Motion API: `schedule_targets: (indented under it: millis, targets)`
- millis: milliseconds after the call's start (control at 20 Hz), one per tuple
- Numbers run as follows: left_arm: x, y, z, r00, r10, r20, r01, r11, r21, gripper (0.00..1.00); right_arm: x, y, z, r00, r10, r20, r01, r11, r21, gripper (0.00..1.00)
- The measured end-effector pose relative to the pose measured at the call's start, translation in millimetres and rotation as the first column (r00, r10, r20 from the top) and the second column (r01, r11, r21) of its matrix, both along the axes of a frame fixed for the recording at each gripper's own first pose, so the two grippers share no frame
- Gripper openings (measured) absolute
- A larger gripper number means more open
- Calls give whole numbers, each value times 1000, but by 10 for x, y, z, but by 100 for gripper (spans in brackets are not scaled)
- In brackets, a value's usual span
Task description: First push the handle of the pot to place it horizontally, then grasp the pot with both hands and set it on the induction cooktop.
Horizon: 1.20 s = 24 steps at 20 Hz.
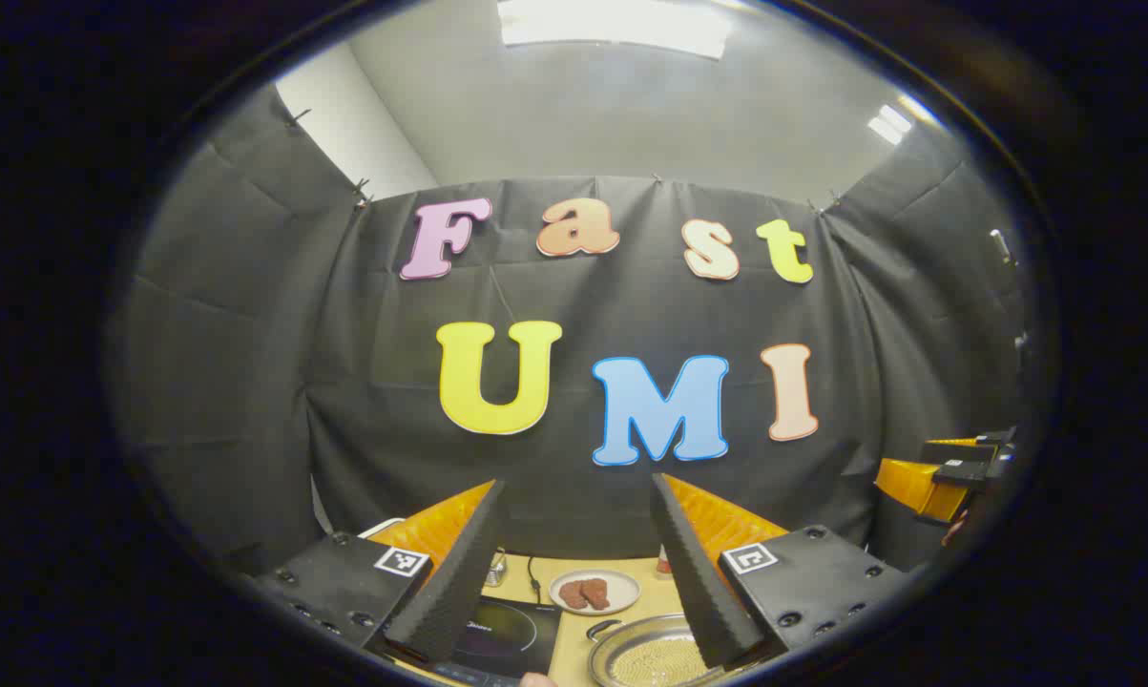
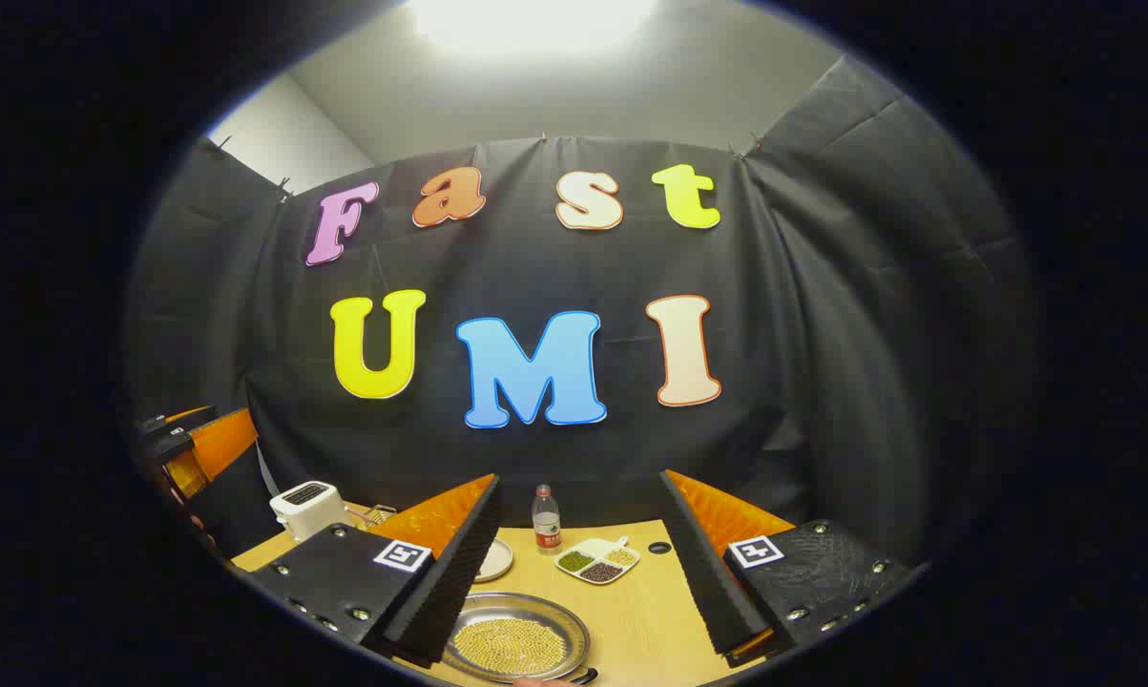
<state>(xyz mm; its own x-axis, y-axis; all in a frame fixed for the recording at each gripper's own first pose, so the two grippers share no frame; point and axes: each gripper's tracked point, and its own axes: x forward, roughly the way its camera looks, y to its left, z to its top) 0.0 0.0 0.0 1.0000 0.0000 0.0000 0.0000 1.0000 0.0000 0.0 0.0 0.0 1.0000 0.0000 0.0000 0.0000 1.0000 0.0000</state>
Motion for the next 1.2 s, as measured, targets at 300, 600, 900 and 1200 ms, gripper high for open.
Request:
schedule_targets:
  millis: [300, 600, 900, 1200]
  targets:
    - [167, 280, -23, 1000, -26, 14, 25, 1000, 6, 95, 101, 137, 9, 999, -49, 1, 49, 999, 16, 98]
    - [310, 519, -86, 998, -64, 15, 64, 998, -10, 96, 133, 311, -33, 996, -86, -2, 86, 996, -8, 98]
    - [212, 531, -173, 1000, -30, 10, 30, 1000, -3, 94, 108, 357, -182, 999, -44, -18, 43, 999, -24, 98]
    - [53, 354, -263, 1000, -31, 0, 31, 999, 12, 95, 105, 369, -814, 983, 38, -178, -41, 999, -15, 98]
